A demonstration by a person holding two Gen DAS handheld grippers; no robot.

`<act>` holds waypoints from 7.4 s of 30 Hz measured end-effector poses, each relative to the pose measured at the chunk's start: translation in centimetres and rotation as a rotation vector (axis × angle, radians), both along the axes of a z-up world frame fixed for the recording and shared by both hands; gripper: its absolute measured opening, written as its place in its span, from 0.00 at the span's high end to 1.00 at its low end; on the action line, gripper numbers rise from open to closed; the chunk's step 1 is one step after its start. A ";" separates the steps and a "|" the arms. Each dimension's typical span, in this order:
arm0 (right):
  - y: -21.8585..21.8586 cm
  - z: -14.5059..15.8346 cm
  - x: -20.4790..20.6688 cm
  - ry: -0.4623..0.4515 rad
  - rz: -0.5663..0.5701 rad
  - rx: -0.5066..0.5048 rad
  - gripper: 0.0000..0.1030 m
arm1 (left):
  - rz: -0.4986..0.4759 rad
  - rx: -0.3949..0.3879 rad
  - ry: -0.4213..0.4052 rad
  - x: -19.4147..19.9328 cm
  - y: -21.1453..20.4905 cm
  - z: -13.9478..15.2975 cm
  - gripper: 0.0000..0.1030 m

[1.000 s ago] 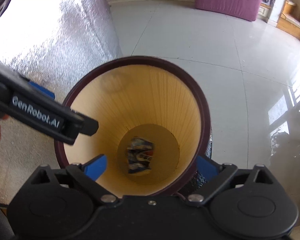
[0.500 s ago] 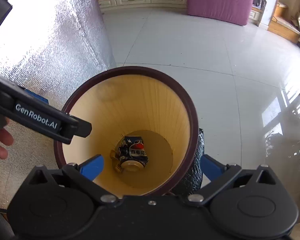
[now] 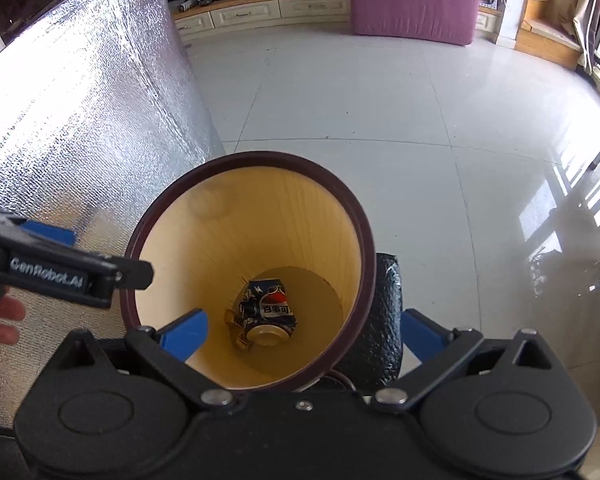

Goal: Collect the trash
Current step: 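Open the left tool over the wastebasket while the right tool releases the can, then move both tools back toward the trash on the table, then grasp the cardboard box with the left tool while the right tool grasps the white plastic bag, then lift the cardboard box and white bag and carry both toward the wastebasket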

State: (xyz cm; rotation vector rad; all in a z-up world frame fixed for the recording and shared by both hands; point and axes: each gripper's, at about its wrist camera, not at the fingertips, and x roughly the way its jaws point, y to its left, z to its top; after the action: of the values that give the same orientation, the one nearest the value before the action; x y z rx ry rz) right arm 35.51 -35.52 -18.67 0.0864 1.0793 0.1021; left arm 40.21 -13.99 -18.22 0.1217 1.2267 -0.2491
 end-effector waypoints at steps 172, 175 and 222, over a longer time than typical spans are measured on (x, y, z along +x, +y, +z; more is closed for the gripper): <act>31.2 15.9 -7.6 -0.401 0.125 0.254 0.18 | 0.505 -0.317 -0.798 -11.7 30.0 18.1 0.44; 32.2 15.3 -7.7 -0.428 0.127 0.244 0.29 | 0.498 -0.314 -0.793 -12.2 30.1 18.0 0.44; 26.9 16.8 -7.0 -0.548 0.096 0.207 0.56 | 0.456 -0.255 -0.724 -10.8 25.9 16.8 0.41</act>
State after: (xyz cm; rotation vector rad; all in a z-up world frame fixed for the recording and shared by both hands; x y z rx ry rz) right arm 28.53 -8.66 -1.88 0.1812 0.5226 0.3060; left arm 29.45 11.92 -1.43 -0.2712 0.4710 0.0455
